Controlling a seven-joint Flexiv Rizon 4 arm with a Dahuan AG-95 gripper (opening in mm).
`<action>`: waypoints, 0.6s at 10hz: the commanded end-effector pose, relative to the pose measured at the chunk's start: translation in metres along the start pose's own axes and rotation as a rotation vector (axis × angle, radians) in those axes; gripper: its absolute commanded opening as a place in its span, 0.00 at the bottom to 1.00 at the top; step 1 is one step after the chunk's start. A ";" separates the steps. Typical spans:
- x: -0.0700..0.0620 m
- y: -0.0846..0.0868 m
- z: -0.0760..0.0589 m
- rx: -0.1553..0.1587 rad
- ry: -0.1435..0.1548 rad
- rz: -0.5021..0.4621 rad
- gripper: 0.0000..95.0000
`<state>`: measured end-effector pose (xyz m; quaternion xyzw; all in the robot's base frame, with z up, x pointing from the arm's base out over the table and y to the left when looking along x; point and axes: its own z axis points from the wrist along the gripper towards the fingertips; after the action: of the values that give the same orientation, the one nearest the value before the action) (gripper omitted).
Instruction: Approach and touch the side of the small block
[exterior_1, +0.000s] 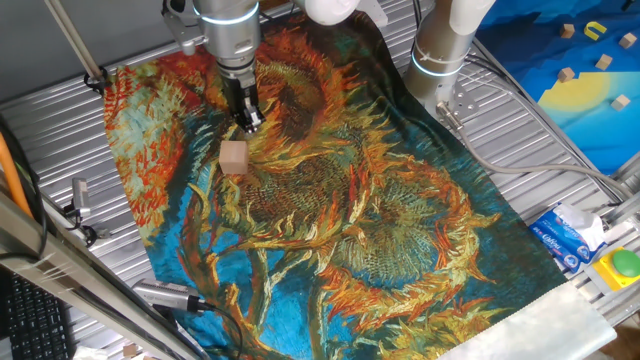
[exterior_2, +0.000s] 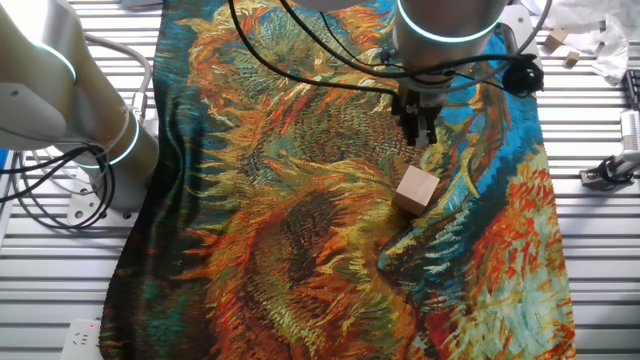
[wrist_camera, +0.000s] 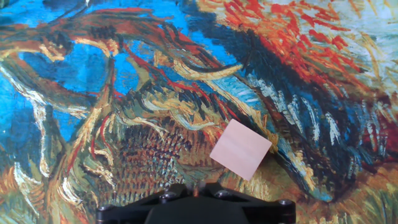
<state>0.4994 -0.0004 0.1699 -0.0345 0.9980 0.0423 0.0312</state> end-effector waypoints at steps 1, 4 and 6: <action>-0.001 0.000 0.000 0.003 -0.001 0.125 0.00; -0.001 0.000 0.000 0.004 0.000 0.137 0.00; -0.001 0.000 0.000 0.001 0.002 0.144 0.00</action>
<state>0.5000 -0.0002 0.1701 0.0399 0.9979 0.0435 0.0279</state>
